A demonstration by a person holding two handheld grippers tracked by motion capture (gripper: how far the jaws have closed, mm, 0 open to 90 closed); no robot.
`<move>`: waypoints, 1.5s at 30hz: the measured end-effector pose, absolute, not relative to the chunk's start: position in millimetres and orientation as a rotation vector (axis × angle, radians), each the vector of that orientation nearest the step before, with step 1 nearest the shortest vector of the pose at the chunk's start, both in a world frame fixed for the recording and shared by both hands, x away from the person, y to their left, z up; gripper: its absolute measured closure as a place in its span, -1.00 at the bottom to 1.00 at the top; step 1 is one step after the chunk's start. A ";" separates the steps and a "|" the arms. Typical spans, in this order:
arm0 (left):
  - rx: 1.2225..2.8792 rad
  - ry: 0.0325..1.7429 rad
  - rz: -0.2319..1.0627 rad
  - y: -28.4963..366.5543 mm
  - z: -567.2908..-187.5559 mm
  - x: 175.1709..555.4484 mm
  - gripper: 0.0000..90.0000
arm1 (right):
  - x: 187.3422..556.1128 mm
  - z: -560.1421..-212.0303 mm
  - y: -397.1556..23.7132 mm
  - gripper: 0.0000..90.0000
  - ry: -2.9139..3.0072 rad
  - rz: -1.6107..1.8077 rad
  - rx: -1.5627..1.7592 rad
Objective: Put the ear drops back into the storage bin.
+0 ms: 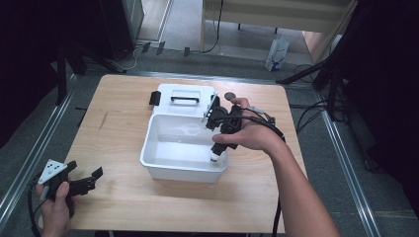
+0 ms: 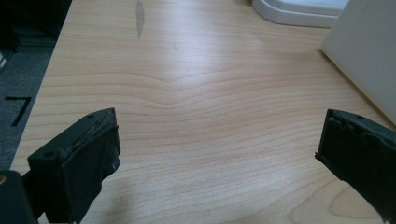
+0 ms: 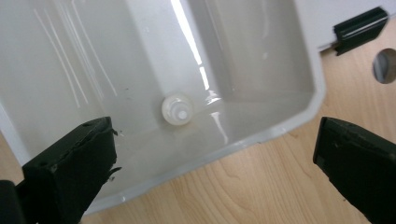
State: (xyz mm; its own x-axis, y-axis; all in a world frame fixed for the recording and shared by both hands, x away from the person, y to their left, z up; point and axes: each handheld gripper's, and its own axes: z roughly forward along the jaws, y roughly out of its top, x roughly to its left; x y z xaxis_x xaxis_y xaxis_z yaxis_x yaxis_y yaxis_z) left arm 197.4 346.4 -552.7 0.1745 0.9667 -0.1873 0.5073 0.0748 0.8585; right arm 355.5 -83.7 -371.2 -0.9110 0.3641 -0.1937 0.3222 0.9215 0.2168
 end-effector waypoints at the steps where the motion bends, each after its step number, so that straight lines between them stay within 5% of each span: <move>1: 1.560 1.458 0.650 346.3 -552.8 197.4 -1.00 | 355.4 -369.4 -86.7 -1.00 2.844 0.279 0.526; 24: 1.565 1.457 0.653 346.1 -552.7 197.0 -1.00 | 341.7 -382.2 -165.8 -1.00 2.779 0.363 0.704; 45: 1.567 1.458 0.657 346.0 -552.5 196.7 -1.00 | 311.4 -449.3 -241.8 -1.00 2.572 0.615 0.918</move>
State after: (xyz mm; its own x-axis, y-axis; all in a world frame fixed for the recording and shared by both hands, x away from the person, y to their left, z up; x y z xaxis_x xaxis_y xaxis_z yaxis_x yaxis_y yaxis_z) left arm 196.7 346.0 -552.5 0.1739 0.9684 -0.1787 0.5079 0.0673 0.8588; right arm 311.4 -241.8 -449.3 -0.7331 0.6590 -0.1682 0.5115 0.6972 0.5023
